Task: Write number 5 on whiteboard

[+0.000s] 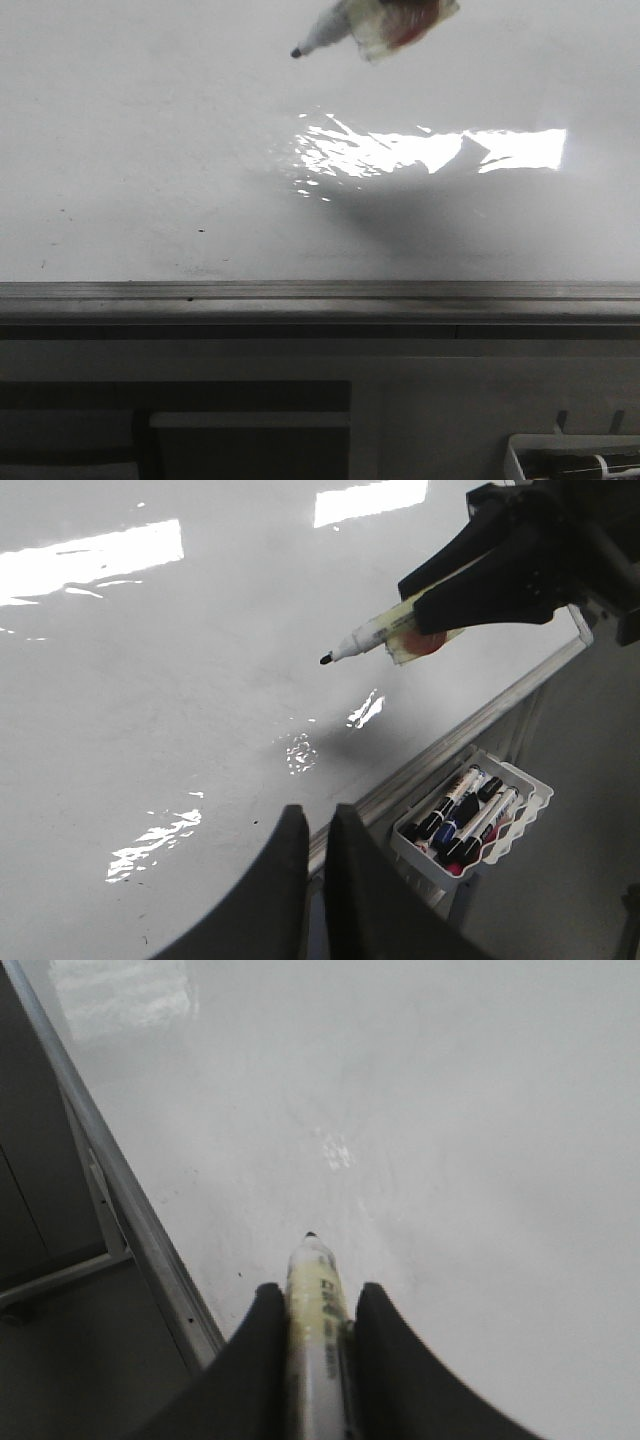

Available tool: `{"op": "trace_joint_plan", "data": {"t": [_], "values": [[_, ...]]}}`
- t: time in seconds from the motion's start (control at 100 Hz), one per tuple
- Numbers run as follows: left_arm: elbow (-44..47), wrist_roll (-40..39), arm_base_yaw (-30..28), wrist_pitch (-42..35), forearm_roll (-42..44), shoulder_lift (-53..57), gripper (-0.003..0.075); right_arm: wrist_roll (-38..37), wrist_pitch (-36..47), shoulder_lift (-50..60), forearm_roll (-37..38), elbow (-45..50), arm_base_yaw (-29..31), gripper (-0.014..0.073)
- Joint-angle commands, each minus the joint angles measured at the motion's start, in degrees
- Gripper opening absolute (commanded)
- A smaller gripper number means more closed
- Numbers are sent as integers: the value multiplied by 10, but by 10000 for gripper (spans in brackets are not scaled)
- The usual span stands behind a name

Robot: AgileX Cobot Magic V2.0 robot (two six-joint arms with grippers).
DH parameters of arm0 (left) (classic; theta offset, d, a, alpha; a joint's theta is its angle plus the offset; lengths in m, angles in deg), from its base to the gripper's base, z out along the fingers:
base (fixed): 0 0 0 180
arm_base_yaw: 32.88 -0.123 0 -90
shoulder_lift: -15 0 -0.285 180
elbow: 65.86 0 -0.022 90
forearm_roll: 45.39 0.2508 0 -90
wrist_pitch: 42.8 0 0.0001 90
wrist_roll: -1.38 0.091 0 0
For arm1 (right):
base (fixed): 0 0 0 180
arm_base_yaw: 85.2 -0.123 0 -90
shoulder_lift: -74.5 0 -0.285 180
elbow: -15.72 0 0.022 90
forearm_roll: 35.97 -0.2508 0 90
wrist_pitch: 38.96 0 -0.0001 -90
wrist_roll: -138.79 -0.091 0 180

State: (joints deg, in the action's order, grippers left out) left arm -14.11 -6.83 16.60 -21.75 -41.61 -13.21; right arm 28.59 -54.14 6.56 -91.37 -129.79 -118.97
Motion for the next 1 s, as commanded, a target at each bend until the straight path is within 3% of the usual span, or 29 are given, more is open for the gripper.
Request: {"op": "trace_joint_plan", "data": {"t": [0.0,0.99], "values": [[-3,-7,-2,-52,-11,18,-20,-5,31,-9,-15,-20,14,-60],[-2,-7,-2,-52,-26,23,-20,-23,75,-76,-21,-23,20,-56]]}}
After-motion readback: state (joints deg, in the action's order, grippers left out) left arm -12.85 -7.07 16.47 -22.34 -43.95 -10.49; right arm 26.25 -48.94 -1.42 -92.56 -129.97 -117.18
